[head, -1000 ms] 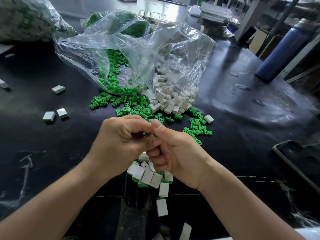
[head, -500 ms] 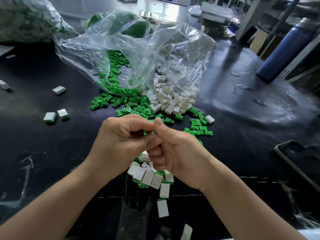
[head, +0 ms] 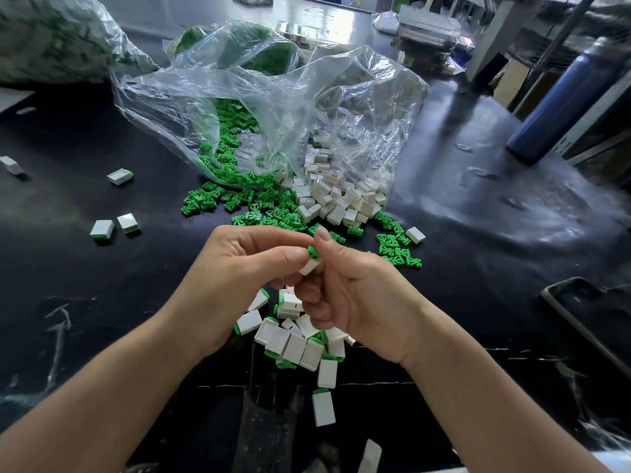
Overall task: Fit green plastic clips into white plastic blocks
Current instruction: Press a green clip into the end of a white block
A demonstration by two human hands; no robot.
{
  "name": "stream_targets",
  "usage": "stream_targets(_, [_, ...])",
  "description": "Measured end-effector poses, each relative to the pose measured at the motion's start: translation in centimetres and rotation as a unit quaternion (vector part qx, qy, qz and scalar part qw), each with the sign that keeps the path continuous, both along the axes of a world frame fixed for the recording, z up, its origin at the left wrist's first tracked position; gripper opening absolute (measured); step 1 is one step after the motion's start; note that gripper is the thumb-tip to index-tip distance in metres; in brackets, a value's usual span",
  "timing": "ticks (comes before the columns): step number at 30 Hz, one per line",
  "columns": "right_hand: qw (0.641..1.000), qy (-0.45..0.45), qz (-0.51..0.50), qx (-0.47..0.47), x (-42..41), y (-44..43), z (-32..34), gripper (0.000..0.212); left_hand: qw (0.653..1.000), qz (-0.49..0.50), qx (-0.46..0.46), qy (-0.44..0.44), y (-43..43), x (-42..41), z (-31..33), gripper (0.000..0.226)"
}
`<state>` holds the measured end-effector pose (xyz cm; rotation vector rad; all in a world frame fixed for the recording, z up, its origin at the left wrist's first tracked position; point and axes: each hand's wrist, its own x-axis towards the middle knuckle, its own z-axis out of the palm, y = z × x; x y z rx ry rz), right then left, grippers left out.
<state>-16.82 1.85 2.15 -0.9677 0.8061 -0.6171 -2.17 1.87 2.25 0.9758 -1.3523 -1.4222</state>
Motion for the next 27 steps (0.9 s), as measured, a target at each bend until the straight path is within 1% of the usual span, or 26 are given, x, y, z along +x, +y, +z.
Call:
stream_targets(7, [0.996,0.055,-0.019,-0.065,0.1,0.2,-0.1,0.045,1.000,0.024,0.001,-0.020,0.2,-0.2,0.3,0.022])
stream_targets(10, [0.990,0.085,-0.025,-0.111,-0.1,0.2,-0.2,0.053,0.999,0.032,0.003,-0.007,0.0,-0.1,0.1,0.019])
stream_targets(12, [0.984,0.109,-0.025,-0.142,-0.3,0.1,-0.3,0.064,1.000,-0.003,0.013,0.013,-0.1,0.0,0.1,0.020])
stream_targets(13, [0.980,0.118,-0.024,-0.160,-0.3,0.0,-0.2,0.065,0.999,-0.031,0.012,0.028,0.0,0.0,0.2,0.021])
stream_targets(15, [0.973,0.131,-0.025,-0.189,-0.2,0.1,-0.1,0.058,0.997,-0.056,0.005,0.047,0.1,0.0,0.5,0.023])
stream_targets(18, [0.965,0.155,-0.048,-0.207,-0.1,0.4,-0.2,0.041,0.998,-0.041,-0.006,0.052,0.2,-0.1,0.4,0.024])
stream_targets(19, [0.964,0.158,-0.058,-0.204,0.0,0.4,-0.4,0.038,0.998,-0.033,-0.008,0.051,0.3,-0.2,0.4,0.024])
stream_targets(22, [0.957,0.180,-0.081,-0.215,0.4,0.6,-0.9,0.037,0.998,0.001,-0.007,0.063,0.5,-0.7,0.3,0.019])
stream_targets(25, [0.950,0.191,-0.098,-0.226,0.6,0.6,-1.2,0.034,0.997,0.022,-0.004,0.080,0.7,-1.1,0.3,0.021])
stream_targets(27, [0.950,0.193,-0.108,-0.220,0.6,0.6,-1.2,0.033,0.997,0.028,-0.010,0.072,0.7,-1.2,0.2,0.024])
